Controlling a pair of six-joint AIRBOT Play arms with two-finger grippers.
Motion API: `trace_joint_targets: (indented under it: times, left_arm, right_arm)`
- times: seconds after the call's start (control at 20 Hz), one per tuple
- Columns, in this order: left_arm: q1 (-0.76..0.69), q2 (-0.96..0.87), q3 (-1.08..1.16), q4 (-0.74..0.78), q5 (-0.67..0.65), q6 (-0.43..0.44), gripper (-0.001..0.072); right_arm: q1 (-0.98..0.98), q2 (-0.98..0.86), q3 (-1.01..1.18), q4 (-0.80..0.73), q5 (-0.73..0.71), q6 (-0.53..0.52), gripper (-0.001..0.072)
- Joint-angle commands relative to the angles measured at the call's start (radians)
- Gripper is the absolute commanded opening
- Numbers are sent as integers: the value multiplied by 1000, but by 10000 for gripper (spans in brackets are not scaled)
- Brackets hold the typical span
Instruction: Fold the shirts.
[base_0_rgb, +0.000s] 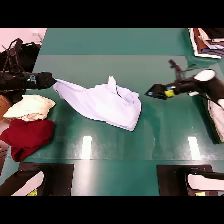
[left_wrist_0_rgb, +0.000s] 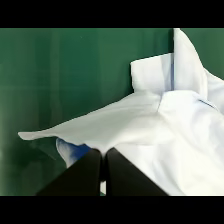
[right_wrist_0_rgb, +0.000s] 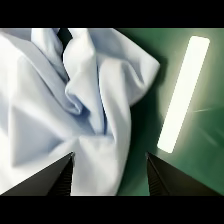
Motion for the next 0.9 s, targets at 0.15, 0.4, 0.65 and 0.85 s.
trace_joint_targets:
  times: [0.15, 0.4, 0.65, 0.85]
  left_arm:
    - [3, 0, 3, 6, -26, 0, 22]
    - [3, 0, 4, 5, -27, 0, 22]
    - [3, 0, 3, 5, -27, 0, 22]
    - [3, 5, 9, 4, -28, 0, 22]
  right_arm:
    - [161, -280, 297, -3, -13, -10, 432]
    - [187, -422, 468, -14, 61, 12, 428]
    - [188, -455, 544, -74, 89, 46, 90]
    - [201, -444, 599, -76, 77, 22, 13]
